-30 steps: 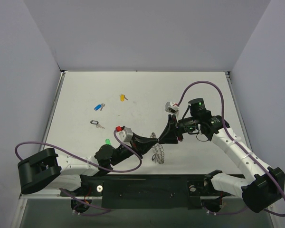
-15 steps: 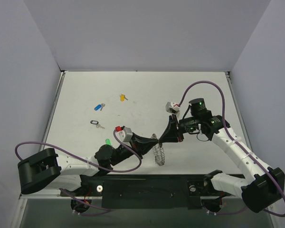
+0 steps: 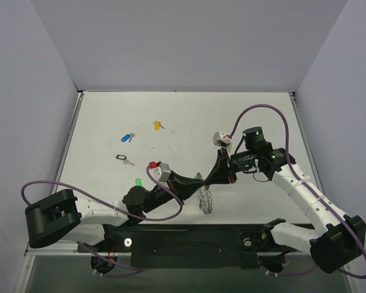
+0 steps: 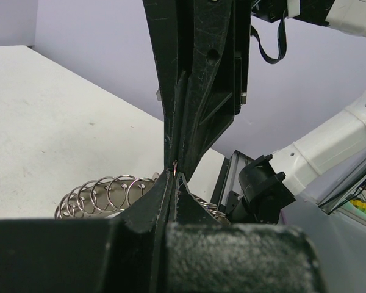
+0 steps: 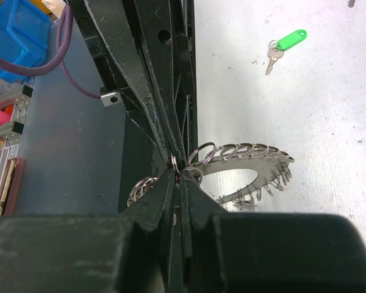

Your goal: Put the keys on the keyring

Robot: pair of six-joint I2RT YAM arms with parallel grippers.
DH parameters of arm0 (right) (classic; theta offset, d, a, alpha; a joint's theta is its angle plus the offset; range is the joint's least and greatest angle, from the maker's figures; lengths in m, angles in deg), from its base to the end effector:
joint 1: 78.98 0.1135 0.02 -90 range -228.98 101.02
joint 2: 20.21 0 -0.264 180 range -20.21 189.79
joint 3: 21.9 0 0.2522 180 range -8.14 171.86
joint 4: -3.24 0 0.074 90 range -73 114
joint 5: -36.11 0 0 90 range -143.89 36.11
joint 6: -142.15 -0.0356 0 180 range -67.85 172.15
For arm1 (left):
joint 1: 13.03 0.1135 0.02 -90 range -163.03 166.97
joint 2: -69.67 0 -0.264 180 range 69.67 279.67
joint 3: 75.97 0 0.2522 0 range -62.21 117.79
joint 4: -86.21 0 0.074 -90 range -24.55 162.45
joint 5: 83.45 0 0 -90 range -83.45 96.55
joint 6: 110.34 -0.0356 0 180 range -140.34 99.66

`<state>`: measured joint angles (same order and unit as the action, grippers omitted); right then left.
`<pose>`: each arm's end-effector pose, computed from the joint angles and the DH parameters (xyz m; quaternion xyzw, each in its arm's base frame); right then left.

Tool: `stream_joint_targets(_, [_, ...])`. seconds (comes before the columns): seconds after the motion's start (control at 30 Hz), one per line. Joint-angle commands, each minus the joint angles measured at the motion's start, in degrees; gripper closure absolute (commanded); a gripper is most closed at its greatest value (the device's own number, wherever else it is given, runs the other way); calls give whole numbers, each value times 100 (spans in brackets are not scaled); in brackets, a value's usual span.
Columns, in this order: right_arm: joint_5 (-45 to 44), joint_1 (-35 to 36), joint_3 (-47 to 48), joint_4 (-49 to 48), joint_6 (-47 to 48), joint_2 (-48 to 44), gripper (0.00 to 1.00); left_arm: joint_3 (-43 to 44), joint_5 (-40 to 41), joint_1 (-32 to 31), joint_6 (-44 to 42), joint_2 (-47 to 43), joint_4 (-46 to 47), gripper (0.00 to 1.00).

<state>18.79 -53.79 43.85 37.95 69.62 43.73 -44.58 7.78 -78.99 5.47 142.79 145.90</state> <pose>0.1911 0.1274 0.3127 -0.5212 0.5561 0.5453 0.3491 0.0968 -0.2150 0.2320 0.1937 0.5553 -0.5763 0.5675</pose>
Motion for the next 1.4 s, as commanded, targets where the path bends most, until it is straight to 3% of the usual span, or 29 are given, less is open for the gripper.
stream_joint_targets(0.0, [422, 39, 127, 85, 72, -128, 100, 276, 61, 12, 92, 79, 2086, 100])
stream_joint_targets(0.47, [35, -225, 101, -126, -297, -119, 100, 66, 439, 118, 724, 237, 2086, 100])
stream_joint_targets(1.1, [88, -427, -224, -750, -781, -40, 100, -22, 131, 355, 1050, 150, 2007, 65])
stream_joint_targets(1.23, [-148, -462, -128, -514, -493, -66, 100, 3, 9, 583, 1137, -559, 972, 61])
stream_joint_targets(1.27, [-219, -471, -40, -121, -317, -49, 100, 56, -35, 697, 1172, -719, 134, 59])
stream_joint_targets(1.37, [-745, -419, 652, 1889, 1541, 74, 100, 669, -106, 829, 990, -1616, -2110, 52])
